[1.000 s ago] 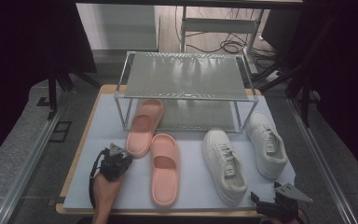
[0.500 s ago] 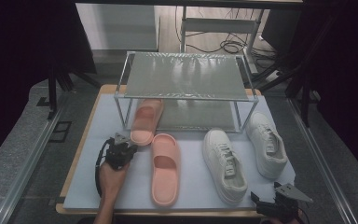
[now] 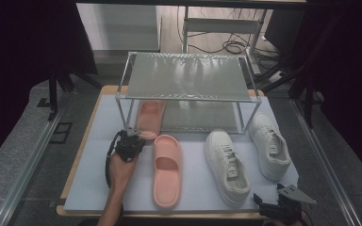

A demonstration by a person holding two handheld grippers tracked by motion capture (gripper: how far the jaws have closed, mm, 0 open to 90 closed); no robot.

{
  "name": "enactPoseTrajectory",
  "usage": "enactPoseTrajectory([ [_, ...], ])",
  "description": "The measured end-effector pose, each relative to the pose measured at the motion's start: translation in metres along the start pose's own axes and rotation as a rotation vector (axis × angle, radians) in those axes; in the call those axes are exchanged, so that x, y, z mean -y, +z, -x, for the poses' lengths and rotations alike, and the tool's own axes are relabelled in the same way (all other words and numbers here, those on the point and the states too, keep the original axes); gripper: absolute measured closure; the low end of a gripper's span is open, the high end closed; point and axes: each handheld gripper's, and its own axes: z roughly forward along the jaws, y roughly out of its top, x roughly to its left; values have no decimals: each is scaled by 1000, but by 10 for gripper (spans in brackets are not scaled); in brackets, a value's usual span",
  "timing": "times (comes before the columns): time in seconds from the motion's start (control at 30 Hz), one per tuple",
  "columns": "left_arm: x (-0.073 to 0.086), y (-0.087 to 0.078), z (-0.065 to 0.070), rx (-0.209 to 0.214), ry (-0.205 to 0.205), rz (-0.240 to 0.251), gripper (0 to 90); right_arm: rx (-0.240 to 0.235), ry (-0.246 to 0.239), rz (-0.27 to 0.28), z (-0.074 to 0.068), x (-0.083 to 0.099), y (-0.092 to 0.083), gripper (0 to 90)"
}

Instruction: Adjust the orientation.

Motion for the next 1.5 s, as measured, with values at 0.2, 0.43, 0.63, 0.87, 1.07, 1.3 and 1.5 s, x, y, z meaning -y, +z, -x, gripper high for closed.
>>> enactPoseTrajectory([
  [0.2, -7, 8, 0, -19, 4, -3, 890, 0, 0, 0, 0, 0, 0, 0],
  [0.43, -12, 17, 1, -35, -5, 20, 887, 0, 0, 0, 0, 0, 0, 0],
  [0.63, -16, 24, 1, -44, -13, 28, 885, 0, 0, 0, 0, 0, 0, 0],
  [0.87, -21, 31, 1, -56, -11, 19, 885, -1, 1, 0, 0, 0, 0, 0],
  [1.07, -24, 35, 0, -67, -15, 17, 885, -2, 0, 0, 0, 0, 0, 0],
  [1.3, -27, 41, -2, -74, -16, 11, 883, -1, 0, 0, 0, 0, 0, 0],
  [1.5, -29, 45, -4, -77, -19, 5, 884, -1, 0, 0, 0, 0, 0, 0],
])
